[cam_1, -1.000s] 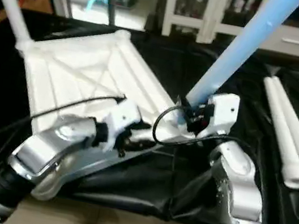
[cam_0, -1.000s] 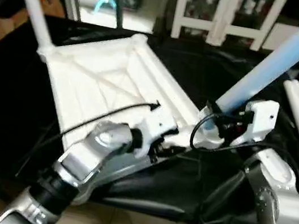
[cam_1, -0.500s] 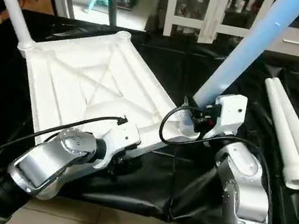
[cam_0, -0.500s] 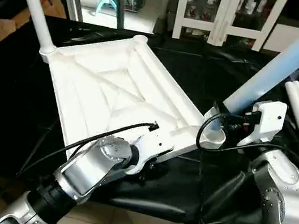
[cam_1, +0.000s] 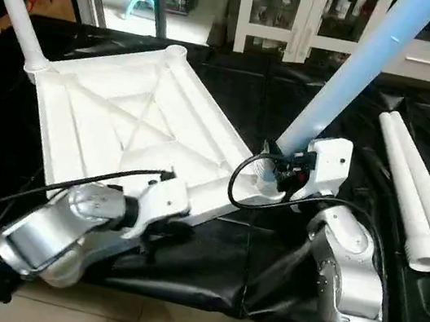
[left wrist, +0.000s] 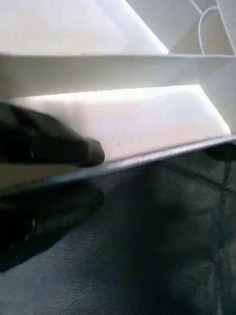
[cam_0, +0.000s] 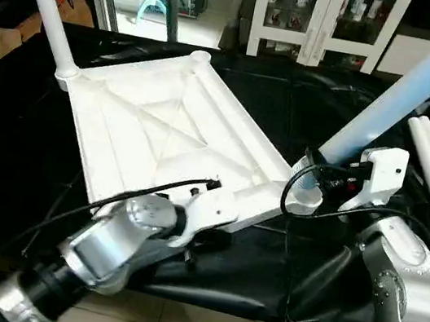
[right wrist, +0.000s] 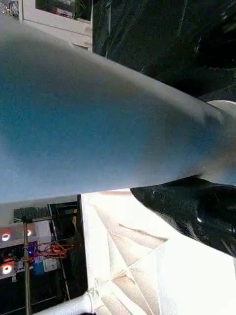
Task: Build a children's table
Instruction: Insert table leg to table base
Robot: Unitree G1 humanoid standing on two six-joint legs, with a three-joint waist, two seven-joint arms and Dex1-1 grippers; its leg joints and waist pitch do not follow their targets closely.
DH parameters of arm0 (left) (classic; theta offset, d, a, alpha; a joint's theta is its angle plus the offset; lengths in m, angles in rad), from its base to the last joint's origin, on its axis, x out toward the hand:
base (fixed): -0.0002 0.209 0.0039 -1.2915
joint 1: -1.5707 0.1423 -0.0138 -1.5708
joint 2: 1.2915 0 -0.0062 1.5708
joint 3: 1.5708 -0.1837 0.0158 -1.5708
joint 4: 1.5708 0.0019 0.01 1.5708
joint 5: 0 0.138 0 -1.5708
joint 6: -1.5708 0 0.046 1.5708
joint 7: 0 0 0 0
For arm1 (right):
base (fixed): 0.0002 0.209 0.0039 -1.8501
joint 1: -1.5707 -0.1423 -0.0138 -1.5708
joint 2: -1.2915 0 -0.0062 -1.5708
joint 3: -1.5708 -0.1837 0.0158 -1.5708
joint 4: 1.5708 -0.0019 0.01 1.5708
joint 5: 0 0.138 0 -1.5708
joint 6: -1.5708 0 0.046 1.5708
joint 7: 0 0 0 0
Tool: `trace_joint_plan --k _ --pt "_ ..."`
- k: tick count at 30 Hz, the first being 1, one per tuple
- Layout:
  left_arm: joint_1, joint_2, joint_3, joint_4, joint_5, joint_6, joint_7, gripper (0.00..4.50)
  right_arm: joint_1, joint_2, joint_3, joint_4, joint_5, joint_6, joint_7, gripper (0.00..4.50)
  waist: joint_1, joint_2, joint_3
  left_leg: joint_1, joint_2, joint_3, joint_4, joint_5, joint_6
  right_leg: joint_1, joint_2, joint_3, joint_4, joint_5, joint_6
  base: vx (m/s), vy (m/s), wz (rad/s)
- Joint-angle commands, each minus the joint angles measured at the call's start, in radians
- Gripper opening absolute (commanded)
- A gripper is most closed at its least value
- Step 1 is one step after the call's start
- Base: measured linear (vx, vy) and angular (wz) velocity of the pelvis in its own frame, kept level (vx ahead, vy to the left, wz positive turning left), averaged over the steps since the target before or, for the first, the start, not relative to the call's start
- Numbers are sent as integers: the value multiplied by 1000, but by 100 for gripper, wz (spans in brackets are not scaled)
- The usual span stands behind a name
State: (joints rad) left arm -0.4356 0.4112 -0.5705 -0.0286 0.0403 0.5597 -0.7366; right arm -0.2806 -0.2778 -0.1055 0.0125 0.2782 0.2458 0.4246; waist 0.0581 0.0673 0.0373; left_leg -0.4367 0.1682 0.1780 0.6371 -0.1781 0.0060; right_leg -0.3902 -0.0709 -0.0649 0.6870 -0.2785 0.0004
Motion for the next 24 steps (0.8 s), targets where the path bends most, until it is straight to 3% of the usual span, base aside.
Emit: trace_joint_plan --k 1,3,11,12,15,19,24 --pt "16 28 -9 38 28 4 -4 64 -13 4 10 2 2 -18 9 184 0 -28 -78 36 54 -26 -42 89 153 51 -70 45 -68 279 -224 0 0 0" --pt "23 41 -12 51 34 -25 -18 45 -16 6 12 9 2 -21 9 184 -1 -32 -76 36 55 -25 -45 74 147 51 -71 46 -71 258 -225 0 0 0" --pt "40 104 -24 101 59 -246 -69 15 -19 17 17 14 0 -22 9 184 1 -27 -73 41 57 -26 -50 42 125 48 -71 46 -75 208 -214 0 0 0" --pt "47 141 -16 128 56 -370 -104 12 -18 18 19 15 0 -23 9 184 4 -27 -73 42 55 -26 -50 36 122 47 -73 47 -77 203 -210 0 0 0" --pt "51 157 -2 144 45 -420 -124 10 -18 18 19 17 2 -24 9 184 3 -24 -74 48 59 -25 -54 22 107 43 -71 47 -74 200 -208 0 0 0" --pt "57 208 10 173 36 -490 -178 7 -15 18 18 16 2 -23 9 184 2 -25 -75 45 57 -25 -55 28 106 45 -74 46 -71 214 -212 0 0 0" --pt "39 203 40 268 108 -569 -67 6 -4 16 16 20 5 -19 15 184 -2 -27 -69 48 59 -23 -62 -36 81 46 -77 49 -81 149 -206 0 0 0"
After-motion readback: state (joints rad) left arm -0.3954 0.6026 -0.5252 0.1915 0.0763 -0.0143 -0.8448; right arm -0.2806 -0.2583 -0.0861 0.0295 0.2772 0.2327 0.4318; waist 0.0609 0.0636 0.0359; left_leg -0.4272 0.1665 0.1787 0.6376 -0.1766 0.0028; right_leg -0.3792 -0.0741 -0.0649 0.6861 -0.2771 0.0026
